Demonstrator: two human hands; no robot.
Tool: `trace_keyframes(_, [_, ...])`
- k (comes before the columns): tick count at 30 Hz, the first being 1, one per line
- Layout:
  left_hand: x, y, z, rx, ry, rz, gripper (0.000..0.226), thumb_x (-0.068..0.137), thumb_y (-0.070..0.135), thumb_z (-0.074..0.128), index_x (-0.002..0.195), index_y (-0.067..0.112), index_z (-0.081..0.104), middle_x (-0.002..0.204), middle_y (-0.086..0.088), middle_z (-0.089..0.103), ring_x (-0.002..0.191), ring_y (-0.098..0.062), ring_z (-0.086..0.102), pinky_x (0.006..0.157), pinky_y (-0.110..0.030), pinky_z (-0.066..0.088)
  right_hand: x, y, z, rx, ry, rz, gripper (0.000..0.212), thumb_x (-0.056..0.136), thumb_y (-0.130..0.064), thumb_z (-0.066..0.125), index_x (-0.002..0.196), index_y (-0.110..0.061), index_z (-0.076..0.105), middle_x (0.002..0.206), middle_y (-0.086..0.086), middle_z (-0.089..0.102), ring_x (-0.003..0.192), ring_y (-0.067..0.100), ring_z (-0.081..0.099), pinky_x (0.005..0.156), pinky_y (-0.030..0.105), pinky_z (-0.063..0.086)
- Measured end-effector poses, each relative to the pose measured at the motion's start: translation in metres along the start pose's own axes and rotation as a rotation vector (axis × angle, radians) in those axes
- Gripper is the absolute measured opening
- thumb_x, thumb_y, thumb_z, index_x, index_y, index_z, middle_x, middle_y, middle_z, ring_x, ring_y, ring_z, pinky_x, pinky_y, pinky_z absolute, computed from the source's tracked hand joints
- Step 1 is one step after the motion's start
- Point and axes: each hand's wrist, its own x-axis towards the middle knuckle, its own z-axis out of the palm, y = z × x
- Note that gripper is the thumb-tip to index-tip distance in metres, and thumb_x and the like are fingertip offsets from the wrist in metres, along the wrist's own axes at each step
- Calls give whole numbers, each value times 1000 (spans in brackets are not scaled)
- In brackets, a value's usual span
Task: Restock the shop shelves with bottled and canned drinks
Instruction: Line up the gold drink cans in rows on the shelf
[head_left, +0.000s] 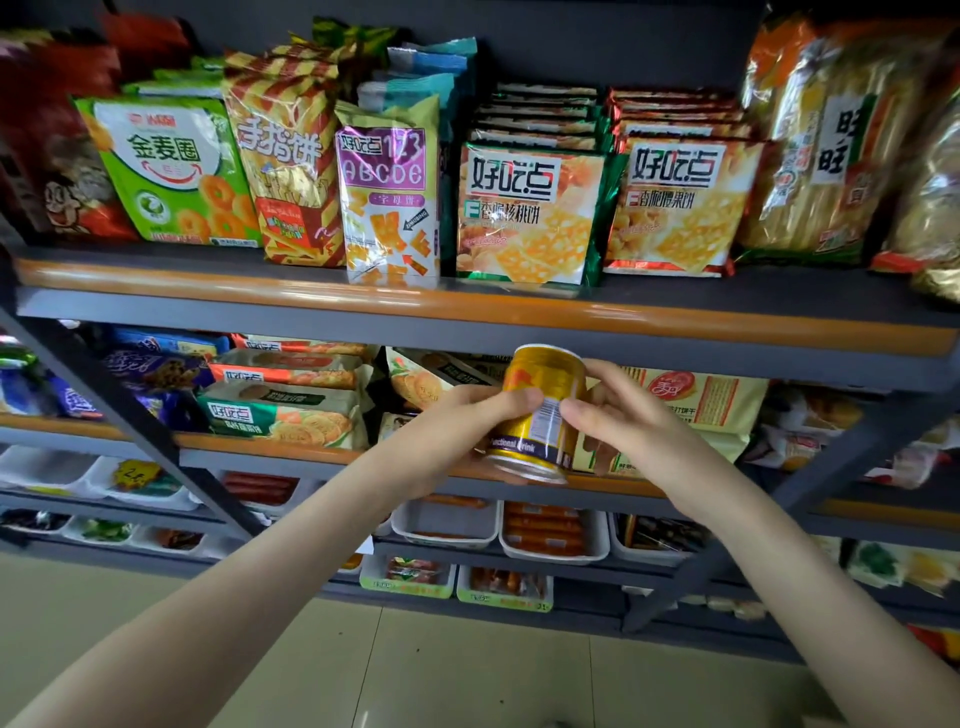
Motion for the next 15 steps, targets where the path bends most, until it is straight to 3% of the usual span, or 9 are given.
trace_keyframes(2, [-3, 3, 1, -136, -58, -30, 48, 78, 43, 70, 110, 8, 65, 98, -10, 73, 86, -23, 71, 72, -37, 60, 0, 0, 2, 12, -17, -29, 56, 70, -56, 61, 122, -42, 50, 114, -8, 63, 102, 6, 63, 84, 31, 53])
trace_keyframes(5, [-8, 4, -1, -178, -89, -27, 43, 77, 41, 60, 107, 10, 66, 97, -9, 73, 84, -21, 71, 67, -33, 59, -2, -7, 4, 8, -13, -57, 62, 66, -61, 62, 125, -51, 44, 120, -20, 57, 109, -1, 59, 87, 25, 51])
trace_keyframes(8, [-10, 15, -5, -38, -10, 36, 43, 78, 42, 66, 109, 12, 65, 98, -6, 74, 90, -22, 70, 74, -35, 58, -6, -23, 2, -116, 38, -135, 68, 70, -58, 59, 133, -55, 36, 117, -33, 48, 107, -8, 54, 87, 22, 49])
trace_keyframes(11, [-15, 36, -11, 86, 89, 150, 43, 77, 45, 75, 110, 19, 65, 96, -1, 74, 85, -16, 71, 64, -24, 53, -6, -47, -1, -195, 70, -241, 53, 83, -51, 57, 132, -60, 39, 120, -40, 50, 104, -5, 58, 92, 29, 51])
trace_keyframes(13, [-20, 54, -14, 189, 179, 266, 50, 65, 53, 81, 104, 27, 65, 91, 4, 74, 82, -11, 70, 66, -22, 53, -4, -65, -3, -182, 88, -297, 44, 87, -47, 53, 127, -63, 42, 118, -45, 48, 100, -7, 60, 91, 33, 54])
trace_keyframes(15, [-25, 72, -15, 374, 299, 413, 52, 61, 62, 77, 99, 28, 64, 79, 9, 72, 72, -6, 67, 68, -24, 52, -2, -85, -3, -111, 86, -334, 46, 79, -54, 54, 123, -62, 44, 121, -37, 52, 99, -8, 62, 89, 38, 56])
